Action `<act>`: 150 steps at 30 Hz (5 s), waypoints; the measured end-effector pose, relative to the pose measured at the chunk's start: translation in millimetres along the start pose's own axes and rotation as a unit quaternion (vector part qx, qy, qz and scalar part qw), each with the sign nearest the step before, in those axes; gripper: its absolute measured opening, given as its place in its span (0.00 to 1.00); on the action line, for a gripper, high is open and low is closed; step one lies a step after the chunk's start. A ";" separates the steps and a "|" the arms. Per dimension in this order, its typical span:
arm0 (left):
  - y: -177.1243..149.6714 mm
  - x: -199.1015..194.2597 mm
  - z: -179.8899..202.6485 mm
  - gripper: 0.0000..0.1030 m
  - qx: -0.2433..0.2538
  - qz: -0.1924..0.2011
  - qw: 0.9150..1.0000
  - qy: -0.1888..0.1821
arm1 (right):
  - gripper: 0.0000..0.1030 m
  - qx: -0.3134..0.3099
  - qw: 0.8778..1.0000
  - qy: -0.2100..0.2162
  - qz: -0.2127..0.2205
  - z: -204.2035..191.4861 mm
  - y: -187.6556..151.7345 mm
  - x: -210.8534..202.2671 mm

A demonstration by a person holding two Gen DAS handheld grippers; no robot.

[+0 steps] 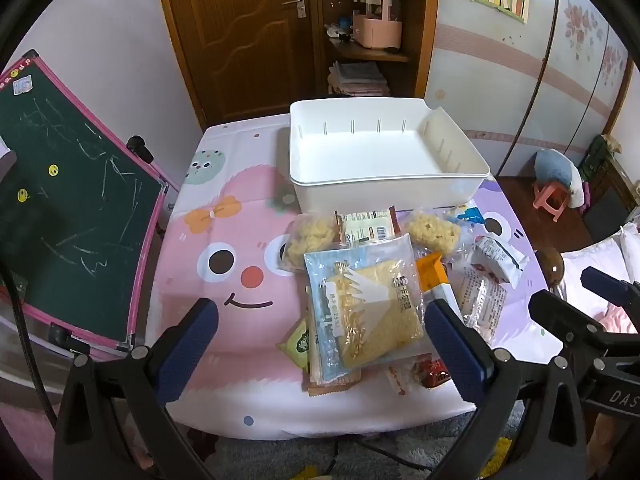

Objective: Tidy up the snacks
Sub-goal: 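Move both tools toward the snack pile in front of the white basket, then grasp the yellow cake bag with the left tool while the right tool grasps the orange tube snack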

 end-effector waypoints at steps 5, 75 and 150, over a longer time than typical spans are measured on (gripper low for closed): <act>0.6 0.5 0.5 1.00 0.001 0.003 1.000 -0.002 | 0.96 0.001 1.000 0.002 -0.003 0.2 2.1 -0.7; 44.3 3.4 1.2 0.94 0.038 0.066 0.996 -0.048 | 0.79 -0.033 0.998 -0.032 0.044 60.9 31.8 0.0; -27.9 190.0 63.0 0.50 0.031 -0.129 0.987 -0.092 | 0.19 -0.033 0.990 0.119 -0.061 -3.8 -20.5 131.7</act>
Point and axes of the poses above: each gripper's, at about its wrist camera, not at the fingertips, and x roughly the way its jaws point, z to its right, y to its top, the point moved 9 cm from there along x, roughly the way its jaws point, and after that the axes turned 1 degree about -y, right-handed, at the moved point
